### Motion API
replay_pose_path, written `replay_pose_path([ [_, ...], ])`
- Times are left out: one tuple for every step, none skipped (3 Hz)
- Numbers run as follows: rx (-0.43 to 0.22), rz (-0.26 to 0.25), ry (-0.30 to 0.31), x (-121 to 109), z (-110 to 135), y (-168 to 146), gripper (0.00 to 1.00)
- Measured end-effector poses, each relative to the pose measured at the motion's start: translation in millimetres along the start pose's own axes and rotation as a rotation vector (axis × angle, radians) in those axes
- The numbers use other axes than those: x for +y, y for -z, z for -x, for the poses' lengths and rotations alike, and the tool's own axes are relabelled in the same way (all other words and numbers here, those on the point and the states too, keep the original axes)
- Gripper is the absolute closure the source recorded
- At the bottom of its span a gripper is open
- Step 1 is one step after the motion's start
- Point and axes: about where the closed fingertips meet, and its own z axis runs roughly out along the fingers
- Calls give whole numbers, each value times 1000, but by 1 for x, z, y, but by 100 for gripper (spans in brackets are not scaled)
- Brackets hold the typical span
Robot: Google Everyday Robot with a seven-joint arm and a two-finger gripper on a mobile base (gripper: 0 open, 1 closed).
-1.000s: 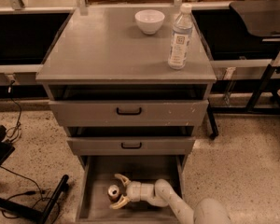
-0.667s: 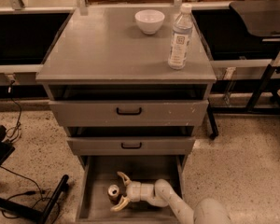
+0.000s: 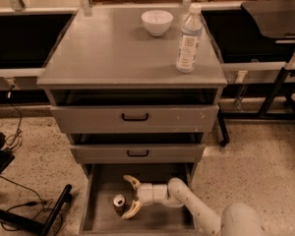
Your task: Place orange can into bottom drawer
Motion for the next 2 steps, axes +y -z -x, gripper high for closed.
replay_pose_path([
  [64,63,-7,15,55,40,0],
  [163,146,-39,44,109,77,0],
])
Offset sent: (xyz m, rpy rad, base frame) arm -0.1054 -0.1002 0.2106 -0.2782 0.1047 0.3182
